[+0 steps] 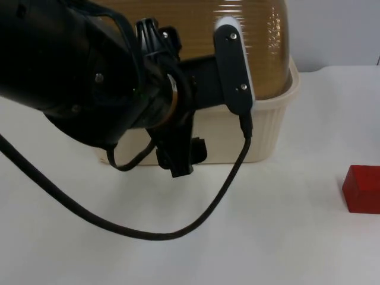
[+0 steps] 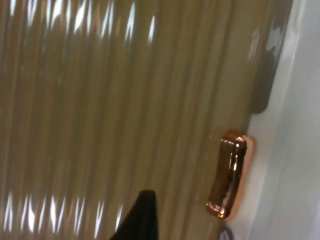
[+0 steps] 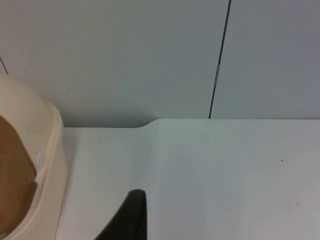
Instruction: Open the box lid with the left hand, place the block into the box with the right hand, then close the box lid with the left hand.
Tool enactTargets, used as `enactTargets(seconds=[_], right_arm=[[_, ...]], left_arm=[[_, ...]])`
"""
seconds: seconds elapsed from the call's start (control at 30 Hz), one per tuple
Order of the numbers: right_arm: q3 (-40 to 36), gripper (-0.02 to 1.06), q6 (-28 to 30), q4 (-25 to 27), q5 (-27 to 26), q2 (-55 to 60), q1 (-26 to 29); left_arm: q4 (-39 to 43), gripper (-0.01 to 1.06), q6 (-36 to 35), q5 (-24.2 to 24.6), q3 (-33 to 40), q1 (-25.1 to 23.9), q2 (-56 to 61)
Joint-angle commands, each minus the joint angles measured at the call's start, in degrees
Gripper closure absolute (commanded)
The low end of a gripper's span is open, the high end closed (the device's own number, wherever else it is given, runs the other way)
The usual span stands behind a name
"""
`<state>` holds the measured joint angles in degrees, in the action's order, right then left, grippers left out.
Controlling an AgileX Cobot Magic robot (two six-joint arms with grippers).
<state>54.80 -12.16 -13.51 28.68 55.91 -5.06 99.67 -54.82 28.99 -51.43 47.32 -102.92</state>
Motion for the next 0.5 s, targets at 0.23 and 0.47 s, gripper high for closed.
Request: enactTargets(seconds=[0.23, 0.47], right_arm=[[0.33, -0.01, -0.01, -0.34, -0.27, -0.14, -0.17], [0.33, -0.01, -0.01, -0.22, -0.27, -0.14, -0.17]], left_arm=[[0.02, 0.79, -0.68, -0.85, -0.27, -0.11, -0.03], [0.02, 1.05, -0.98, -0.87, -0.27, -0.11, -0.03]])
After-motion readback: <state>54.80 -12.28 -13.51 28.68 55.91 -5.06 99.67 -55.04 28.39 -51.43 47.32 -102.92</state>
